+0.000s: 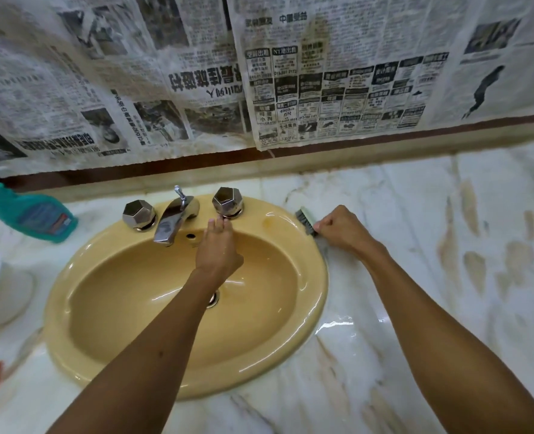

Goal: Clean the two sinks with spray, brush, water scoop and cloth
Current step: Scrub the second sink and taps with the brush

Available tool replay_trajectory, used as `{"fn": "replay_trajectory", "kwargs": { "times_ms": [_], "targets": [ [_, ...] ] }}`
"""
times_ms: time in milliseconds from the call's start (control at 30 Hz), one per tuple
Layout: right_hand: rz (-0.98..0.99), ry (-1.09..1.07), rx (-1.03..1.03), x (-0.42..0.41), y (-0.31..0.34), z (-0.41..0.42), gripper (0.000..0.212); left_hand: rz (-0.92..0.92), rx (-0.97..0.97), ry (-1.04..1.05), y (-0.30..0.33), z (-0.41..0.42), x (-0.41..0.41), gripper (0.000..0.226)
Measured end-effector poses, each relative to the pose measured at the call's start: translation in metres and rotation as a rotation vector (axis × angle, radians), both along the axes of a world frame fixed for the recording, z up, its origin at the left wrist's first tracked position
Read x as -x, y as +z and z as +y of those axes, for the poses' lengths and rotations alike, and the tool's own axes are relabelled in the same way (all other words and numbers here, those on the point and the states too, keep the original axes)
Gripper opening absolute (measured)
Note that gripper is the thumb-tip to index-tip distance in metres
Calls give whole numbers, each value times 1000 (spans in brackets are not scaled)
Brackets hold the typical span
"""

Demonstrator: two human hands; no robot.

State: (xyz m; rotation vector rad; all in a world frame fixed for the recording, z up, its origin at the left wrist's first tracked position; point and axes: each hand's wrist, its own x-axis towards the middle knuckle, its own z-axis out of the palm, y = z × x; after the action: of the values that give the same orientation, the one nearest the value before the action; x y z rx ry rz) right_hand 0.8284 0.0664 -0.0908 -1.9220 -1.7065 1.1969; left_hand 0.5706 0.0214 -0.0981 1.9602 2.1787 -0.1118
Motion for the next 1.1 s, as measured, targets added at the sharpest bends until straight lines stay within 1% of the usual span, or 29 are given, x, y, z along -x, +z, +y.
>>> {"fn": "replay_trajectory", "kwargs": {
  "times_ms": [33,100,167,233,333,400,467,567,633,733,800,900,933,1000,1100],
  "targets": [
    [12,-7,0,-11,-3,-15,37,8,4,0,1,0,-1,74],
    [90,-41,-2,-29,-10,-54,47,27,14,7,2,1,-3,71],
    [108,-110,-7,-32,-15,-81,49,50,20,25,3,2,-5,71],
    [50,-245,-19,-21,-18,-81,46,90,34,36,4,5,-11,72],
    [17,-315,-17,1,-10,-74,32,137,74,56,8,7,-18,70],
    [-32,-316,-8,3,-4,-94,27,149,84,60,11,7,-20,69],
    [-86,-288,-5,1,0,-137,29,152,87,46,10,7,-18,70],
    [-206,-230,55,12,10,-196,32,148,81,27,8,6,-15,75],
    [-257,-237,36,16,8,-196,35,136,74,32,8,5,-14,76],
    [-177,-353,-13,18,8,-180,37,119,61,33,5,5,-14,76],
    [-165,-344,-4,27,12,-192,39,99,62,34,4,4,-11,75],
    [-285,-150,65,51,24,-236,43,82,34,10,3,5,-6,71],
    [-339,-119,60,52,26,-238,44,69,26,2,3,6,-5,70],
    [-431,-95,20,50,28,-214,42,46,17,-9,2,5,-1,68],
    [-484,-138,-24,43,40,-160,29,15,1,8,3,5,0,63]
  ]
}}
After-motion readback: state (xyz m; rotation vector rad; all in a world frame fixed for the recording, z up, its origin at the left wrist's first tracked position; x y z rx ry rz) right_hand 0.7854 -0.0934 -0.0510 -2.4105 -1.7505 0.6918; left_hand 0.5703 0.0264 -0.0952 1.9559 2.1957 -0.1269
